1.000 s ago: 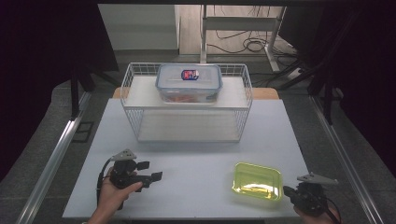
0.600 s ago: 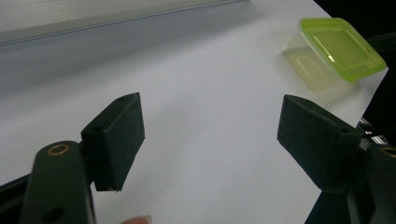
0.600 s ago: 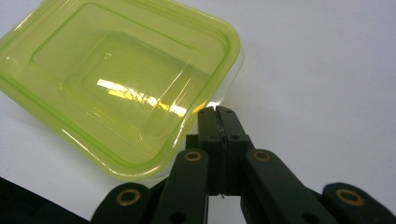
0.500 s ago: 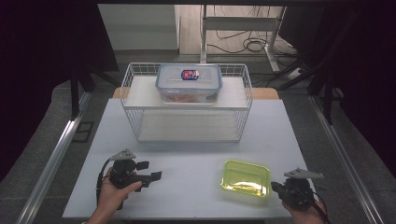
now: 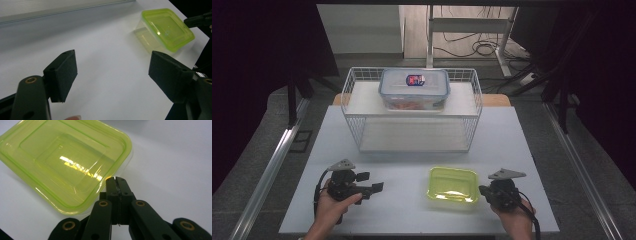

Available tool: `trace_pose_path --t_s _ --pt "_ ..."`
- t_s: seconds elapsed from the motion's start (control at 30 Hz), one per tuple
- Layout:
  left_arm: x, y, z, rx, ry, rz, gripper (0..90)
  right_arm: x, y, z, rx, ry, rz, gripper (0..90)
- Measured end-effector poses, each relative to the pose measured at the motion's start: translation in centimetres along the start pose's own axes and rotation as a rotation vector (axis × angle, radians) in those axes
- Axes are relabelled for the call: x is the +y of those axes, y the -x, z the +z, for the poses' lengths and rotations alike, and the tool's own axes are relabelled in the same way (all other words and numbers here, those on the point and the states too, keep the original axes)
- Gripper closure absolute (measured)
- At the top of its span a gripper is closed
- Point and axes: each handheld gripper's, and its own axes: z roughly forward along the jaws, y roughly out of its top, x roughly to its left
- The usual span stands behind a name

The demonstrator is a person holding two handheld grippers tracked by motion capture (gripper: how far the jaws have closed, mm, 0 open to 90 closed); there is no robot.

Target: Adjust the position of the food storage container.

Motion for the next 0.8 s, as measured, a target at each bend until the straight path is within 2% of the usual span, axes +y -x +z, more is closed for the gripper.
trace_pose_path --t_s 0.1,0.27,0.43,0.8 --pt "0.0 -0.1 0.0 0.002 0.002 -0.004 22.3 0.9 -0.7 0.9 0.022 0.005 -0.007 88.8" --pt "0.0 -0.2 0.0 0.003 0.000 -0.004 22.2 2.5 -2.4 2.4 0.042 0.000 -0.049 88.8" --pt "0.0 -0.3 0.0 0.004 -0.002 -0.005 22.2 3.5 -3.2 3.5 0.053 0.003 -0.071 88.8" --pt "0.0 -0.3 0.0 -0.002 0.000 -0.007 21.8 4.4 -4.7 4.7 0.078 0.012 -0.108 88.8"
